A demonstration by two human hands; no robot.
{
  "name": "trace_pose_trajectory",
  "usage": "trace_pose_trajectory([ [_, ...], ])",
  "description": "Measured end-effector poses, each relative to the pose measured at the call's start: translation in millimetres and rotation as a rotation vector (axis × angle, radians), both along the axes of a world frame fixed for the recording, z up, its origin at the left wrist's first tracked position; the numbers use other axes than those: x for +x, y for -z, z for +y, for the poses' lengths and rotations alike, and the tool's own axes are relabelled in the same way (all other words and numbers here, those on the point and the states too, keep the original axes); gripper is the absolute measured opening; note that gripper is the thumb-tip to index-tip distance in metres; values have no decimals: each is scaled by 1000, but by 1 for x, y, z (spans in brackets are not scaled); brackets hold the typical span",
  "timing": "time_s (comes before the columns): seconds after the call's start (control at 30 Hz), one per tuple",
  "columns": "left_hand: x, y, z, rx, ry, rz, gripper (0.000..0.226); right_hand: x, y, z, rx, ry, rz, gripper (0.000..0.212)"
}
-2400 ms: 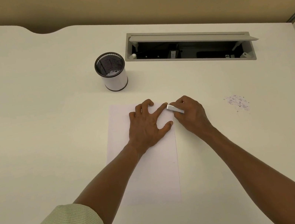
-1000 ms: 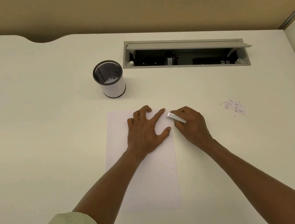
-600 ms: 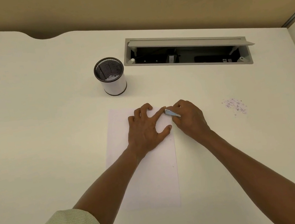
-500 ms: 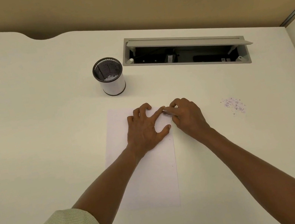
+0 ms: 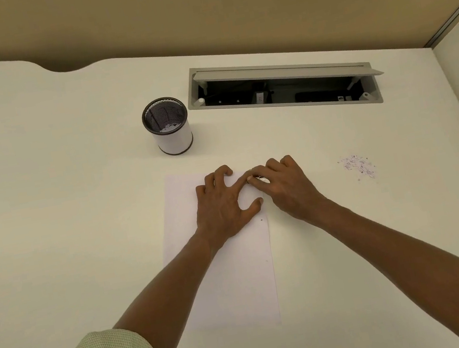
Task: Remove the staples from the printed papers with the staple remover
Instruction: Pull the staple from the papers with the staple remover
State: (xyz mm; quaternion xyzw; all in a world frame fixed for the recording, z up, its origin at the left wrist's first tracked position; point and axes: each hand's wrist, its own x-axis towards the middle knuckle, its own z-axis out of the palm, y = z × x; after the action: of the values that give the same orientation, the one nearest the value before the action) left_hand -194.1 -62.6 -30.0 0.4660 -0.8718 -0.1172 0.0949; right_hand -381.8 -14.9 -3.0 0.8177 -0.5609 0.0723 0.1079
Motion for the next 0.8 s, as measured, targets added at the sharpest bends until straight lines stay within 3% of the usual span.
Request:
trace_pose_trajectory([
  [0.13,1,1,0,0,0,-31,67,5,2,6,38,181,-152,45],
  [0.3,2,-1,1,4,16,-58,69,10,5,22,105,563,-617,42],
  [0.53,1,-7,8,23,33,-123,73,11,-6,14,315,846,-896,24],
  [0.73,0,-15,29,58,16,-7,58,9,-13,1,419,799,-894,11],
  [0.8,0,-16,33,85,26,27,58,7,-12,0,427,708,-858,17],
])
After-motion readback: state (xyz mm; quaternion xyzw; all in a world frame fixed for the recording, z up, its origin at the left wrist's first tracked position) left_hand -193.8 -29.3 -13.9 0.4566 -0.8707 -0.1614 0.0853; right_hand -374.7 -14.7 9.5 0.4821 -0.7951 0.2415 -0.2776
